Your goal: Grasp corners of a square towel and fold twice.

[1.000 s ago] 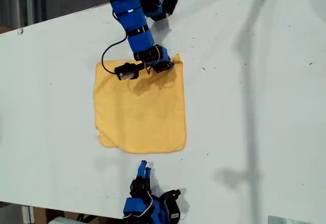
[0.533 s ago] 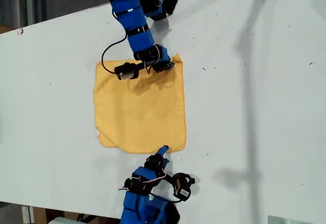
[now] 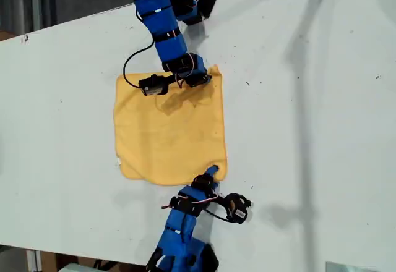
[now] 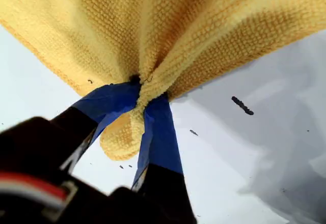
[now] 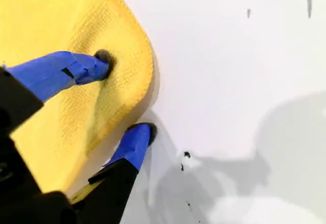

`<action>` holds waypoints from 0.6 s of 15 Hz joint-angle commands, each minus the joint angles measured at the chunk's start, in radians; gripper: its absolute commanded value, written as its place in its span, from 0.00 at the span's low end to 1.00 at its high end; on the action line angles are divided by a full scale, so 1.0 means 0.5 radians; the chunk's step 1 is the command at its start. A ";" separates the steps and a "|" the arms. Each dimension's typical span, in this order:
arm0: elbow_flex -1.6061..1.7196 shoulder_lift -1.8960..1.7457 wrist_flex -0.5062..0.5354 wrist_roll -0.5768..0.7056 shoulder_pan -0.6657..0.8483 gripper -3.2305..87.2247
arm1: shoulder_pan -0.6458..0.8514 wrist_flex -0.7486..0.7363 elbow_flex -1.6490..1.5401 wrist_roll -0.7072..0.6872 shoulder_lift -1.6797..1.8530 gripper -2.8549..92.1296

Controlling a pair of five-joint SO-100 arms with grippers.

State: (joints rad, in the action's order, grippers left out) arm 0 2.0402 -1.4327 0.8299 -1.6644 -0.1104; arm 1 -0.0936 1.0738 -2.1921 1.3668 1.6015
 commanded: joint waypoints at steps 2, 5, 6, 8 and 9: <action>-0.310 0.316 -0.043 -0.043 -0.046 0.03 | -0.049 0.000 0.009 0.003 0.061 0.03; -0.994 0.325 0.746 0.055 -0.114 0.03 | -0.144 0.368 0.430 0.028 0.077 0.03; -1.319 0.341 1.031 0.172 -0.117 0.03 | -0.150 0.537 0.604 0.018 0.120 0.03; -1.810 0.202 1.476 0.515 -0.025 0.03 | -0.018 0.822 0.890 -0.132 0.307 0.03; -1.890 0.000 1.534 0.736 0.095 0.03 | 0.098 1.000 1.071 -0.242 0.380 0.03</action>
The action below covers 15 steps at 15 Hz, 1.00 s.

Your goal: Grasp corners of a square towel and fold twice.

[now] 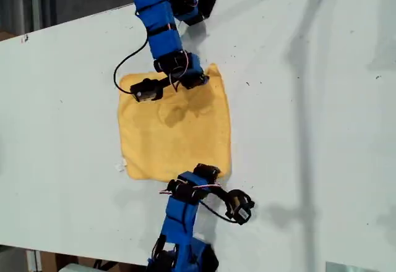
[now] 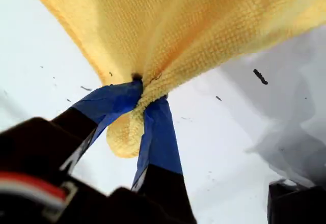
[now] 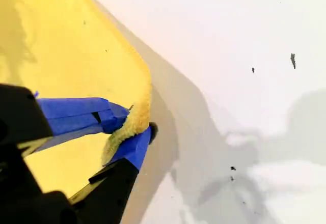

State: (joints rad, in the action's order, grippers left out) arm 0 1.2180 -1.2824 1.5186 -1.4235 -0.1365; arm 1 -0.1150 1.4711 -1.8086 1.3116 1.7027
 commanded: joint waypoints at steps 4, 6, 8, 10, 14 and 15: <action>-0.242 -0.798 0.316 0.822 1.108 0.03 | 1.062 0.285 0.586 -0.798 0.331 0.03; -0.276 -0.647 0.288 1.037 1.614 0.03 | 1.522 0.107 0.724 -1.111 0.141 0.03; -0.436 -0.387 0.239 1.163 1.871 0.03 | 1.755 -0.071 0.899 -1.270 -0.104 0.03; -0.693 -0.135 0.181 1.258 2.062 0.03 | 1.884 -0.230 1.092 -1.365 -0.301 0.03; -0.847 0.396 -0.077 1.451 2.464 0.03 | 2.114 -0.325 1.657 -1.546 -0.979 0.03; -0.831 0.549 -0.107 1.454 2.503 0.03 | 2.148 -0.347 1.740 -1.552 -1.175 0.03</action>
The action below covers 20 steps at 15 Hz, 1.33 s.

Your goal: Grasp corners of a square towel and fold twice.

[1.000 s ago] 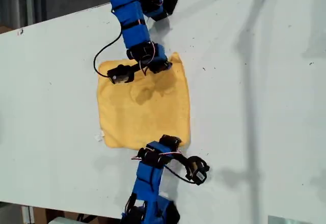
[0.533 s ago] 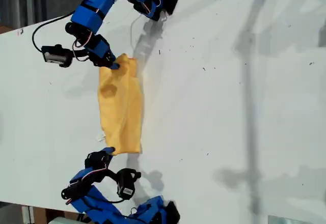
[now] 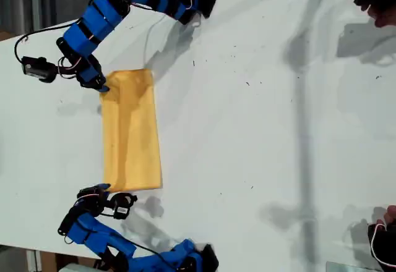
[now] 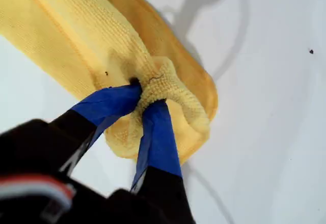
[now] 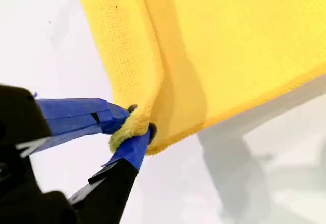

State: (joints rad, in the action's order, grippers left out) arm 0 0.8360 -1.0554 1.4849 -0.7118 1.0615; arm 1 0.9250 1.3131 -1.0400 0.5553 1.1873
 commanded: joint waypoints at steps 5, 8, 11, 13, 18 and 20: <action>-0.055 0.061 0.049 -0.123 -0.163 0.03 | 0.018 0.037 0.153 -0.028 -0.359 0.03; -0.037 -0.304 0.261 -0.267 -0.430 0.03 | -0.077 0.212 -0.034 -0.021 0.080 0.03; 0.138 -0.365 0.344 -0.371 -0.657 0.03 | -0.129 0.331 -0.298 -0.012 0.172 0.03; 0.175 -0.267 0.328 -0.430 -0.742 0.03 | -0.166 0.196 -0.540 0.018 0.175 0.03; 0.245 -0.255 0.374 -0.494 -0.730 0.36 | -0.206 0.153 -0.611 0.031 0.202 0.42; 0.405 -0.476 0.374 -0.485 -0.666 0.34 | -0.150 0.215 -0.561 0.000 0.245 0.50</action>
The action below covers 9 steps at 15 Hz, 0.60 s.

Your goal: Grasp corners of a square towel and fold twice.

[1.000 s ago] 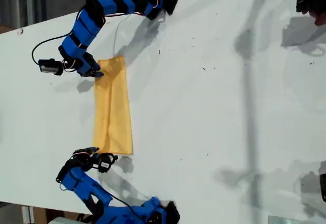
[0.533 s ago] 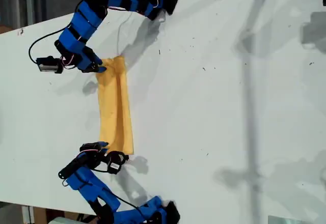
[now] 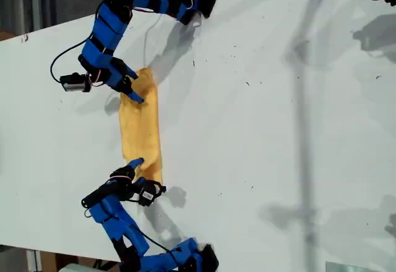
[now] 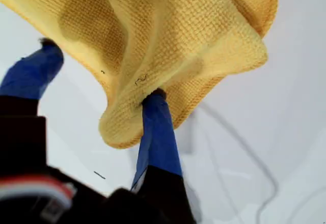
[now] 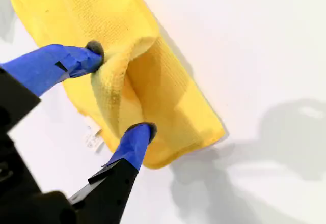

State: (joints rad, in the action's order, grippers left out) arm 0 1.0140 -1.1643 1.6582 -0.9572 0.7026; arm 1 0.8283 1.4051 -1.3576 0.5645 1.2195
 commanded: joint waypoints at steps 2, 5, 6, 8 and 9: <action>0.276 -0.525 0.028 0.031 0.169 0.33 | 0.110 0.083 0.104 -0.037 0.196 0.53; 0.638 -0.979 -0.021 0.021 0.270 0.32 | 0.267 0.104 0.107 -0.074 0.178 0.54; 0.706 -1.080 -0.028 0.025 0.276 0.31 | 0.313 0.104 0.098 -0.089 0.169 0.54; 0.801 -1.184 -0.034 0.034 0.282 0.30 | 0.365 0.104 0.089 -0.117 0.147 0.54; 0.810 -1.169 -0.049 0.046 0.282 0.29 | 0.362 0.098 0.089 -0.117 0.126 0.54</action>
State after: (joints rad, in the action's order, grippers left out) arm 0 1.4189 -1.6997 1.6490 -0.9419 0.8237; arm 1 1.0048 1.4527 -1.3576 0.5200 1.2364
